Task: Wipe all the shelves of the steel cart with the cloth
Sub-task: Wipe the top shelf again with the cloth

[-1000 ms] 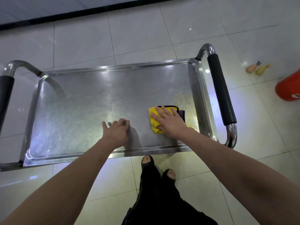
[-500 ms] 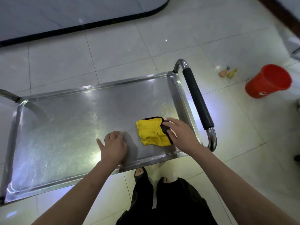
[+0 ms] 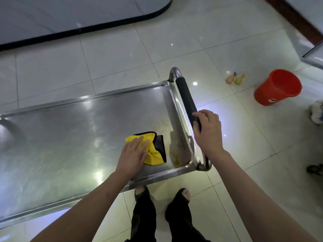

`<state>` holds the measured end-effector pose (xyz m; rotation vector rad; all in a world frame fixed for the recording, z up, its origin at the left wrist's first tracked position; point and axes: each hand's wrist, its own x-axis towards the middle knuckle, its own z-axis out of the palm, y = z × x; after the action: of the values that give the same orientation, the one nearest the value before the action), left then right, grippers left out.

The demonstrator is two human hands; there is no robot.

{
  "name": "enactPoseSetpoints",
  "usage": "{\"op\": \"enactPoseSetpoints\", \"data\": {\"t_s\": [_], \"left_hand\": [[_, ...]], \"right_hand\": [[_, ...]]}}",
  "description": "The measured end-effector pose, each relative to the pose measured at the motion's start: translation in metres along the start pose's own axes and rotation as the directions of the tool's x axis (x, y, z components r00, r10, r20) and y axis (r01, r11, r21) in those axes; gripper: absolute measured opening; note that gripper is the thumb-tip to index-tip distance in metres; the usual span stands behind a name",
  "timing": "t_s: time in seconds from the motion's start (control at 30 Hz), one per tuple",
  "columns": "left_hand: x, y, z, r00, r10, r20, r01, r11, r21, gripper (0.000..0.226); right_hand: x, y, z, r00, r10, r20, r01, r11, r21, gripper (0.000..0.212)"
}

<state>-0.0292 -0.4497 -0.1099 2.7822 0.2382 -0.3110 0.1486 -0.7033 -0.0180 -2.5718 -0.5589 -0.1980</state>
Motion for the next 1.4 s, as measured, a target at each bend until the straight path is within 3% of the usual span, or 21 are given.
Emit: {"op": "enactPoseSetpoints", "data": {"t_s": [0.13,0.4,0.77,0.93,1.1,1.4], "left_hand": [[0.011,0.011,0.016,0.999,-0.024,0.047,0.022,0.998,0.057,0.059],[0.022,0.015,0.019,0.996,-0.008,-0.089,0.022,0.987,0.159,0.058],[0.035,0.021,0.034,0.989,-0.058,-0.138,0.08,0.984,0.161,0.058],[0.082,0.029,0.029,0.972,-0.155,-0.178,0.172,0.982,0.079,0.055],[0.129,0.035,0.018,0.969,-0.203,-0.144,0.213,0.975,0.063,0.056],[0.1,0.06,0.025,0.986,-0.15,-0.069,0.155,0.984,0.086,0.06]], "right_hand": [[0.002,0.008,0.008,0.999,0.017,0.046,-0.016,1.0,-0.009,0.031],[0.017,-0.001,0.008,0.981,0.124,0.147,-0.143,0.982,0.124,0.052],[0.014,0.009,0.021,0.995,0.086,0.057,-0.096,0.972,0.213,0.048],[0.014,0.013,0.024,0.998,0.056,0.029,-0.061,0.972,0.226,0.048],[0.017,0.013,0.025,0.999,0.049,0.013,-0.051,0.977,0.208,0.048],[0.019,0.011,0.025,0.998,0.063,0.015,-0.064,0.977,0.206,0.047]]}}
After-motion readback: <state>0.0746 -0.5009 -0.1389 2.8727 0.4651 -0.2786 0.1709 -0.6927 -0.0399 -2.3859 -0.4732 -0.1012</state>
